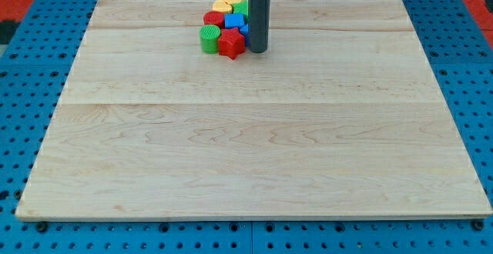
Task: Push the green star into the red star
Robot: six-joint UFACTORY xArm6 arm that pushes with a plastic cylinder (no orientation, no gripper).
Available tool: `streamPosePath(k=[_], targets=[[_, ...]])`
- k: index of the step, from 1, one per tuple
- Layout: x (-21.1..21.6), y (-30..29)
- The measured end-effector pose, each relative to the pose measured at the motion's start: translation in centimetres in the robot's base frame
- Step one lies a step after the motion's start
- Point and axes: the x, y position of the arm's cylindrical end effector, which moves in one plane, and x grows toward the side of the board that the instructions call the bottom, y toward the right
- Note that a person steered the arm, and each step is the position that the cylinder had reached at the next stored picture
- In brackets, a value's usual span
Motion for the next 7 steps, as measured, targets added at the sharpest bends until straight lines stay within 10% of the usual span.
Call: streamPosePath(k=[3, 7], targets=[[9.0, -6.2], [-5.8, -20.2]])
